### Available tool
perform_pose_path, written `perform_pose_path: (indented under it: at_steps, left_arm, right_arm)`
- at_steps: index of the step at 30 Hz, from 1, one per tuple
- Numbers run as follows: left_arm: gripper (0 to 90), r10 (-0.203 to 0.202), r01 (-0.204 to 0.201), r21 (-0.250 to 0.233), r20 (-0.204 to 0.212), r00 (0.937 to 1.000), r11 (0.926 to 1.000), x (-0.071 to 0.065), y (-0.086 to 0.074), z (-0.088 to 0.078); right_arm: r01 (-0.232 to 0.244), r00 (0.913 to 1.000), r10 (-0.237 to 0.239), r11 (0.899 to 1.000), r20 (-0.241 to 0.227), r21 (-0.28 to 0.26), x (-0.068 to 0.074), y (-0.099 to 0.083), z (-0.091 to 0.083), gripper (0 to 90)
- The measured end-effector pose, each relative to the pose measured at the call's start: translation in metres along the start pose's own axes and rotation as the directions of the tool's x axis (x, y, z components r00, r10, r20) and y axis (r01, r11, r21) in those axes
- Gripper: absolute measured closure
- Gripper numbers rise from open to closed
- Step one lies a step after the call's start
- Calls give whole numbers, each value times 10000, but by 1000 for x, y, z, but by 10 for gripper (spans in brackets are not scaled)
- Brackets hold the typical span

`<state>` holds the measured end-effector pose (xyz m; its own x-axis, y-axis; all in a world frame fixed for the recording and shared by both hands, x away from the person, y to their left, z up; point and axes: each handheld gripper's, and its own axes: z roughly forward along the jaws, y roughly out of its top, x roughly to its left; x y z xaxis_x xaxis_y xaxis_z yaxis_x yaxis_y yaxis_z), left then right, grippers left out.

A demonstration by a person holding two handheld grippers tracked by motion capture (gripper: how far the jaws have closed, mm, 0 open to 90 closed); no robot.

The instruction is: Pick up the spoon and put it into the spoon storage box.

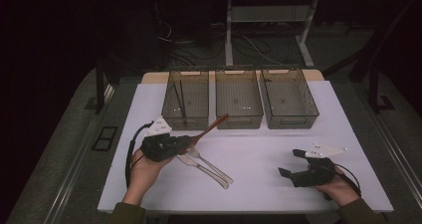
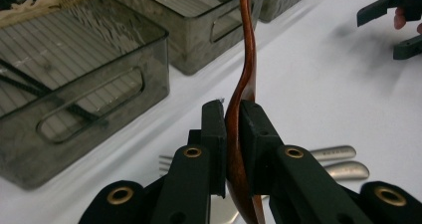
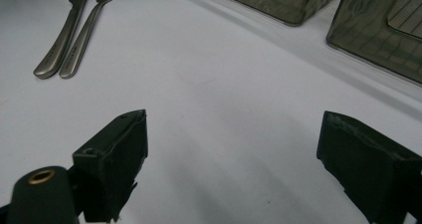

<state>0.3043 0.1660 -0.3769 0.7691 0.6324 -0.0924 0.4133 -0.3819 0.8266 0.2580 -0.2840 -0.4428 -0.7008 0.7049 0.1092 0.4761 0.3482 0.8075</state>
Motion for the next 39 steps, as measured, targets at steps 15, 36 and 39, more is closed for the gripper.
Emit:
perform_pose_path:
  at_steps: [15, 36, 39]
  left_arm:
    - [811, 304, -301, -177, 146, 9994, 9994, 2, 37, 24]
    - [810, 510, -510, -26, 78, 9987, 9987, 14, 101, 77]
    - [811, 563, -563, 101, 15, 9984, 9984, 16, 108, 86]
  right_arm:
    - [-206, 9998, 206, 9995, 5, -239, -2, 1, -5, 129]
    - [-345, 9994, 344, 9985, -35, -435, -3, 1, -8, 129]
    - [-311, 9995, 309, 9983, -43, -488, -3, 1, -8, 129]
